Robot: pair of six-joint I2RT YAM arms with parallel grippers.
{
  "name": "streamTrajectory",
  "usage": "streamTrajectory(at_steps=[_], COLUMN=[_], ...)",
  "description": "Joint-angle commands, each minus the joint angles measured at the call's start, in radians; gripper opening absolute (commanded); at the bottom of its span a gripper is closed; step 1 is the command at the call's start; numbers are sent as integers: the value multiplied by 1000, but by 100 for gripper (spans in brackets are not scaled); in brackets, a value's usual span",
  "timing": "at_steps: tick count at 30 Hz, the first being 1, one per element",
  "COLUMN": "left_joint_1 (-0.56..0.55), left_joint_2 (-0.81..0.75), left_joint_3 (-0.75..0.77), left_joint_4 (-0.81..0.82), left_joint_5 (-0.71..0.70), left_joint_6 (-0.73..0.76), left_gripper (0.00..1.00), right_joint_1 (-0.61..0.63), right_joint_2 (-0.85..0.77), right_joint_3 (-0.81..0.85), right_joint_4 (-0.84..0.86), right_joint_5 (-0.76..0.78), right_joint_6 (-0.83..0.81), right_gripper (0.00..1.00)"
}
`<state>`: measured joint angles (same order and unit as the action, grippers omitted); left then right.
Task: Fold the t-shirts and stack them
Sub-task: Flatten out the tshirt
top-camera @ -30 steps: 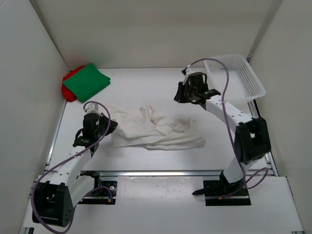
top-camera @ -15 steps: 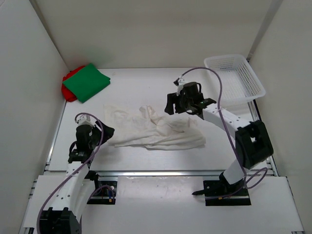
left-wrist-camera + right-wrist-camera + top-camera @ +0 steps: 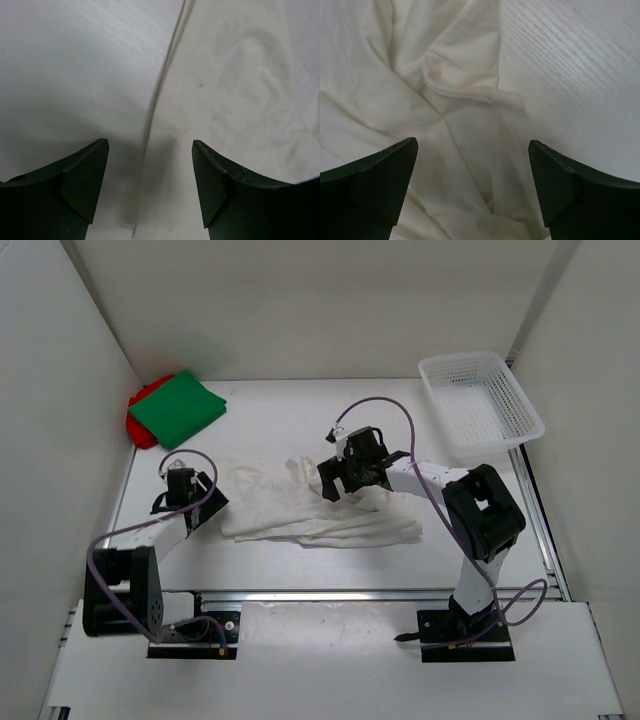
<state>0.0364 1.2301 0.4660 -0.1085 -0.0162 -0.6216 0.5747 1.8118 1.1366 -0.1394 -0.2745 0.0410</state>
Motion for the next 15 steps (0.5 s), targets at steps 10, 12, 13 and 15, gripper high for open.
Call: streamTrajectory(at_steps=[10,12,13,15], left_joint_1=[-93,-93,-96,-95], left_joint_2=[310,327,333,309], left_joint_3=[260,281,284,273], left_joint_4=[39,40,36,59], left_joint_5=[-42,-30,-34,-36], left_joint_6=[34,34,39,40], left_gripper=[43,24,12,0], right_joint_1=[-15,-18,-16,-19], right_joint_2=[141,164,169,162], right_joint_3=[106,132,149,164], right_joint_4=[87,77,64,43], right_joint_5=[-6,-29,-25,12], right_joint_6=[0,11,20,40], right_gripper=[76,42,20,0])
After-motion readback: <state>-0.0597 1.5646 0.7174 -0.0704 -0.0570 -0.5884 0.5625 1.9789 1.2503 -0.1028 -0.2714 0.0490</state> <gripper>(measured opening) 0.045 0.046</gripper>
